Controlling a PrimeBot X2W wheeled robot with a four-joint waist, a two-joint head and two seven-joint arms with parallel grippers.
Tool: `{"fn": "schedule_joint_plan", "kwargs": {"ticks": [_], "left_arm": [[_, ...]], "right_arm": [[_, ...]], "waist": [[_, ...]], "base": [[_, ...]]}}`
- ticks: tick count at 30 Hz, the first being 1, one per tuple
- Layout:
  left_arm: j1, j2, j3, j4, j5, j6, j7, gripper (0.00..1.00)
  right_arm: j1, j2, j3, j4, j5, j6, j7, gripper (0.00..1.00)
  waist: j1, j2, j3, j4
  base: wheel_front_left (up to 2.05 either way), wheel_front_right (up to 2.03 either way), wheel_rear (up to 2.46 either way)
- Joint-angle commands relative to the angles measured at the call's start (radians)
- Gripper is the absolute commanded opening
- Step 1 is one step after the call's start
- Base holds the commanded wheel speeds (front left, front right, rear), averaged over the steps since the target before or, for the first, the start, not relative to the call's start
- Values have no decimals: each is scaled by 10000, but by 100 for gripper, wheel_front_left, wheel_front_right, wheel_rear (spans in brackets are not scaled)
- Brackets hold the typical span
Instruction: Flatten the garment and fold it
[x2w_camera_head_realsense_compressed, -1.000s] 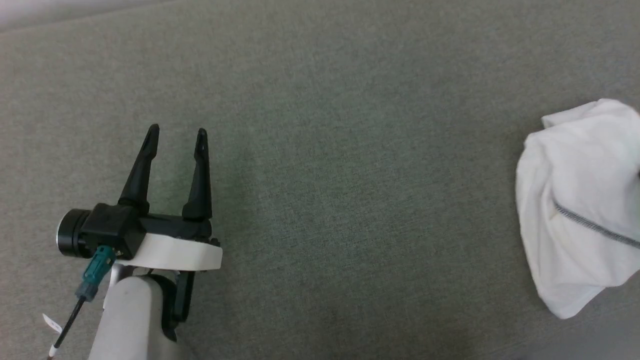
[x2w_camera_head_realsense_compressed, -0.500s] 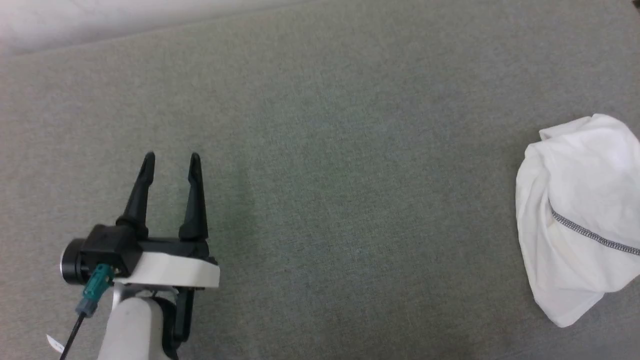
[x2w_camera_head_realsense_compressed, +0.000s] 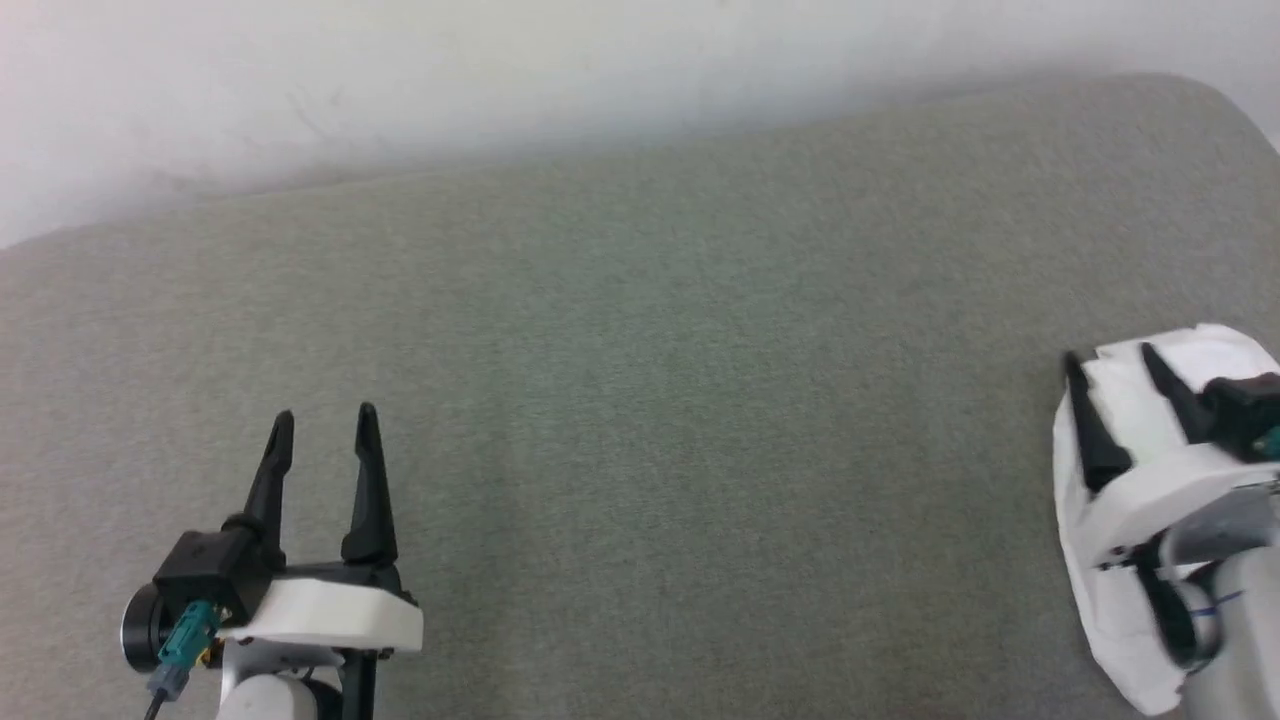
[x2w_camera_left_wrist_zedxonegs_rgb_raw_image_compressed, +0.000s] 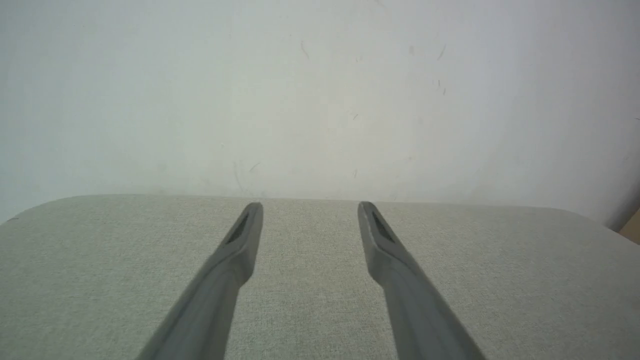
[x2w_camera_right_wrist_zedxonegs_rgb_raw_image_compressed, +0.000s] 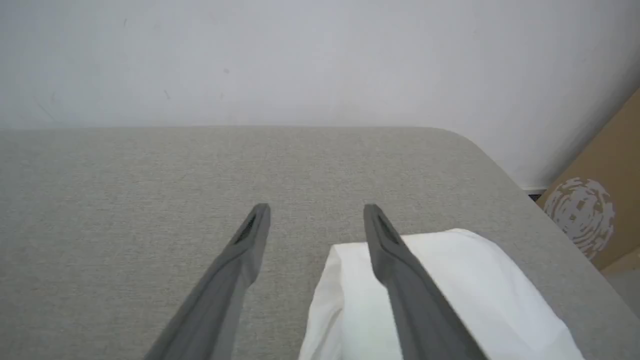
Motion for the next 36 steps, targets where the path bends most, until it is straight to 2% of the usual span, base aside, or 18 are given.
{"fn": "schedule_joint_plan", "kwargs": {"ticks": [1, 8, 17, 24, 36], "left_arm": [[193, 37, 119, 129, 18, 88, -47, 100], [363, 261, 419, 515, -1, 233, -33, 100], [727, 717, 488, 750, 92, 195, 170, 100], [717, 767, 229, 938, 136, 89, 188, 100], [645, 806, 177, 1193, 96, 224, 123, 100]], "right_arm": [[183, 336, 243, -342, 13, -9, -109, 100], [354, 1203, 917, -1133, -18, -9, -613, 100], [1107, 1567, 1115, -1998, -249, -9, -758, 100], [2198, 1868, 816, -2697, -207, -9, -449, 100], [2082, 2026, 815, -2526, -292, -9, -441, 100]], "waist": [[3, 0, -601, 619], [3, 0, -788, 1137], [3, 0, -1209, 1391], [3, 0, -1304, 1217], [3, 0, -1020, 1124]], "base": [[0, 0, 0], [0, 0, 0], [0, 0, 0], [0, 0, 0], [0, 0, 0]]}}
